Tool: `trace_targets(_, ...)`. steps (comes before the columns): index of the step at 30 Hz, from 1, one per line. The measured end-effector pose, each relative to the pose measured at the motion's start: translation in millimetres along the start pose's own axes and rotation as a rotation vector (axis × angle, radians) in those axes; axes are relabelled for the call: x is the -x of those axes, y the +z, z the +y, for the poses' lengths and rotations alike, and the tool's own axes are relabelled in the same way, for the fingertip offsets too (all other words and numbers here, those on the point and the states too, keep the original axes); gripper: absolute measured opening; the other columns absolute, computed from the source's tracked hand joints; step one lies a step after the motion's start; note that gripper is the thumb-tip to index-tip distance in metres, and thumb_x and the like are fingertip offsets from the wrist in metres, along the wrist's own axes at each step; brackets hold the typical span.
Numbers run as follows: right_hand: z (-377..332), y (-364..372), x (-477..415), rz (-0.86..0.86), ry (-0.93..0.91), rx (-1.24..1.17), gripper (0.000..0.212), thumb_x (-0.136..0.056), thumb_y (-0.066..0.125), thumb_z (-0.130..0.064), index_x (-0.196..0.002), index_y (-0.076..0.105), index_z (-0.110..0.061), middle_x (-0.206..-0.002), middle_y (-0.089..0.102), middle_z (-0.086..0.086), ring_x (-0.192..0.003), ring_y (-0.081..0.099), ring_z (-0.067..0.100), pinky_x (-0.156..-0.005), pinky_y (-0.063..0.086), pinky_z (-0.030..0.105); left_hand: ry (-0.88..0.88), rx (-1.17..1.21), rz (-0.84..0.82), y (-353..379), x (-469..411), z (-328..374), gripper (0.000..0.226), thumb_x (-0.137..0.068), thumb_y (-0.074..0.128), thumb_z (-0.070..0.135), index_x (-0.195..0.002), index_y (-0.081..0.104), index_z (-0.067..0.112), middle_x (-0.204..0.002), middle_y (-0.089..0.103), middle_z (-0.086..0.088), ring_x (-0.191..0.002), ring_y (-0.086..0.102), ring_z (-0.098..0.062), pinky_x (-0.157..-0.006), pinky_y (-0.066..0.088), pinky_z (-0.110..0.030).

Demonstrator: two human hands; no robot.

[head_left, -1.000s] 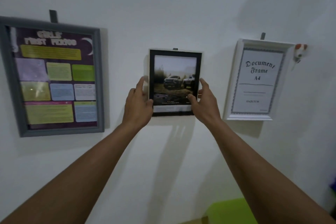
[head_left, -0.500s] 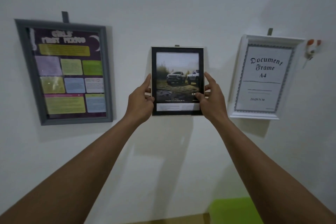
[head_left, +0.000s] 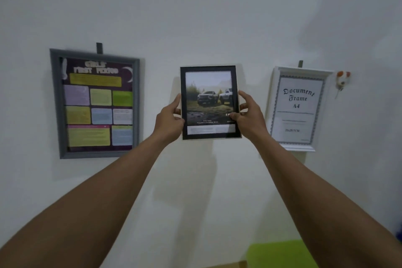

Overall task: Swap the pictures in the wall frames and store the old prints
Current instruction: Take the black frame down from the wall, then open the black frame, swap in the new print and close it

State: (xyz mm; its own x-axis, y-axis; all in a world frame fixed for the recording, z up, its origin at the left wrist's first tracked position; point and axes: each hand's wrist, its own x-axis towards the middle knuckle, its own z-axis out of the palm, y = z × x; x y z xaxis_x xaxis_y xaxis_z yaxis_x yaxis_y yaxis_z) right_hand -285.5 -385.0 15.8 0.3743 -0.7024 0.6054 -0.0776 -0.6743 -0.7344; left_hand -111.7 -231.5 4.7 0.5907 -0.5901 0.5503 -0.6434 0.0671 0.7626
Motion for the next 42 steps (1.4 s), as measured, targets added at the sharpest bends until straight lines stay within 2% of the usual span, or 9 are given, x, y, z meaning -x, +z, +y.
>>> trace_targets(11,-16.8,-5.0,67.1,-0.043,0.014,-0.102,0.068,-0.091,0.066,-0.005,-0.147,0.039,-0.034,-0.114,0.053,0.003,-0.095,0.058,0.011,-0.069,0.057,0.026,-0.069,0.172,-0.098,-37.3,60.4,2.9,0.079,-0.092,0.051,-0.010,-0.150,0.027,0.039,-0.104,0.055,0.002,-0.095,0.059,-0.018,-0.077,0.059,-0.039)
trace_targets(14,-11.2,2.3,107.1,-0.079,0.069,-0.124,0.068,-0.091,0.067,-0.005,-0.146,0.040,-0.035,-0.111,0.054,0.002,-0.095,0.060,0.012,-0.069,0.059,0.028,-0.116,0.166,-0.118,-44.4,97.5,-14.4,0.079,-0.091,0.051,-0.009,-0.150,0.027,0.038,-0.106,0.056,0.003,-0.094,0.058,-0.014,-0.078,0.058,-0.037)
trace_targets(18,10.9,16.7,169.4,-0.115,0.160,-0.172,0.068,-0.088,0.069,-0.001,-0.144,0.045,-0.032,-0.106,0.056,0.003,-0.095,0.061,0.012,-0.069,0.057,0.025,-0.249,0.221,-0.185,-48.1,148.1,-44.3,0.077,-0.092,0.047,-0.010,-0.149,0.029,0.038,-0.116,0.059,-0.006,-0.100,0.060,-0.020,-0.081,0.057,-0.044)
trace_targets(24,71.1,47.8,264.4,-0.204,0.370,-0.207,0.068,-0.084,0.072,-0.001,-0.142,0.049,-0.029,-0.101,0.057,0.002,-0.090,0.062,0.017,-0.064,0.050,0.010,-0.477,0.154,-0.287,-40.1,224.8,-108.1,0.076,-0.088,0.051,-0.003,-0.146,0.034,0.044,-0.103,0.070,-0.018,-0.103,0.064,-0.036,-0.093,0.052,-0.051)
trace_targets(28,119.1,70.9,307.2,-0.275,0.510,-0.221,0.067,-0.086,0.071,0.000,-0.142,0.048,-0.028,-0.104,0.055,0.006,-0.085,0.061,0.018,-0.059,0.047,0.008,-0.608,0.096,-0.294,-27.6,262.8,-145.7,0.074,-0.080,0.056,0.007,-0.136,0.042,0.055,-0.103,0.071,-0.014,-0.095,0.066,-0.030,-0.094,0.052,-0.049)
trace_targets(30,141.6,79.0,327.0,-0.308,0.576,-0.222,0.065,-0.087,0.070,-0.001,-0.141,0.048,-0.029,-0.105,0.054,0.005,-0.085,0.060,0.016,-0.056,0.046,0.007,-0.664,0.099,-0.287,-16.5,282.6,-160.4,0.075,-0.080,0.057,0.006,-0.137,0.042,0.054,-0.094,0.072,-0.008,-0.088,0.065,-0.021,-0.090,0.054,-0.047)
trace_targets(33,174.7,90.8,355.6,-0.366,0.667,-0.221,0.065,-0.088,0.069,0.001,-0.142,0.047,-0.028,-0.104,0.052,0.000,-0.088,0.057,0.013,-0.057,0.046,0.007,-0.756,0.199,-0.340,0.4,313.4,-176.2,0.085,-0.086,0.054,-0.013,-0.143,0.034,0.046,-0.073,0.066,0.008,-0.073,0.067,-0.012,-0.062,0.056,-0.031)
trace_targets(37,210.0,113.6,383.3,-0.457,0.781,-0.211,0.058,-0.087,0.070,-0.001,-0.138,0.050,-0.020,-0.101,0.053,0.002,-0.092,0.060,0.019,-0.065,0.051,0.019,-0.806,0.203,-0.258,13.7,340.1,-195.2,0.092,-0.081,0.056,-0.020,-0.147,0.034,0.040,-0.124,0.056,0.001,-0.095,0.069,-0.021,-0.070,0.060,-0.036)
trace_targets(42,211.7,149.0,400.2,-0.562,0.773,-0.213,0.030,-0.099,0.059,-0.017,-0.128,0.057,-0.016,-0.104,0.058,-0.003,-0.084,0.058,0.007,-0.061,0.048,0.013,-0.702,-0.055,-0.255,25.8,358.6,-204.9,0.080,-0.081,0.067,-0.004,-0.148,0.037,0.028,-0.128,0.054,-0.001,-0.112,0.056,-0.013,-0.076,0.060,-0.044)
